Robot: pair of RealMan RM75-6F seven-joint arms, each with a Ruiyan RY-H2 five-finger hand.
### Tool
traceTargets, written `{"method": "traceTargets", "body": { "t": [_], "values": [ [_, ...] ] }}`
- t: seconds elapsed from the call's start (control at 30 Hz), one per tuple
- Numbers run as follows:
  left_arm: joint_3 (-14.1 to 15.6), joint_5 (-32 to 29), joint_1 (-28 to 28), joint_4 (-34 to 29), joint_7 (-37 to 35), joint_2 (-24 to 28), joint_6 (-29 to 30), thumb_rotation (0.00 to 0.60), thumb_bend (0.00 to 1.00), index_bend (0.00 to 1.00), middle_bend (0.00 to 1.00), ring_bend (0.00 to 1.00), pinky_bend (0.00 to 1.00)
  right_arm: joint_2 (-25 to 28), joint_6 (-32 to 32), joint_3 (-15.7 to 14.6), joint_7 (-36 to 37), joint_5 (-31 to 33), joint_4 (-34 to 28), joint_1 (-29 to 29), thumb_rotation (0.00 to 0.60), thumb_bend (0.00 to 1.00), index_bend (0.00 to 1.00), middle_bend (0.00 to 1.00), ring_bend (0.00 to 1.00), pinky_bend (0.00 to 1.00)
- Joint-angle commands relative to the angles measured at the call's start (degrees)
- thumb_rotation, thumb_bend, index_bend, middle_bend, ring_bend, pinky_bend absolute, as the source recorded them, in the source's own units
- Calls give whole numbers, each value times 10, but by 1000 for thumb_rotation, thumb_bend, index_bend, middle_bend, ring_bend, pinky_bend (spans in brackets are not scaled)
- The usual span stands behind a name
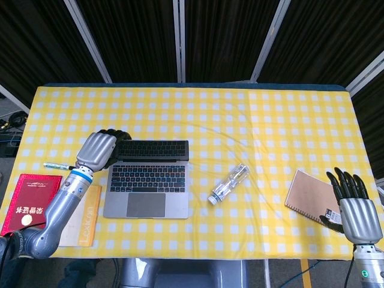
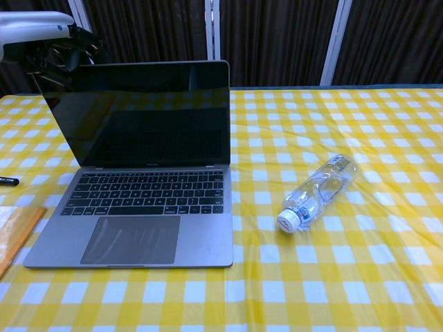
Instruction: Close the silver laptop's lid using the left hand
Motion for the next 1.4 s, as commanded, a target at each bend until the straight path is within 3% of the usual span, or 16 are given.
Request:
{"method": "traceTargets", "body": {
  "t": [0.03,0.57,0.9,1.4],
  "values": [
    [12,17,10,-15,-19,15,1,600,1000,314,306,265,300,0,0,0,-1,0,-1,0,600,0,0,0,0,0],
    [69,133,65,-56,-169,64,-24,600,1000,322,306,265,300,1,4,-3,-9,-5,-12,-2,600,0,0,0,0,0],
    [117,225,90,-22,-221,37,-17,600,1000,323,306,265,300,5,6,-3,-4,-5,-16,-4,600,0,0,0,0,0],
    [152,241,96,38,-251,-31,-41,600,1000,325,305,265,300,11,6,-2,6,-3,-17,-5,600,0,0,0,0,0]
  ]
}}
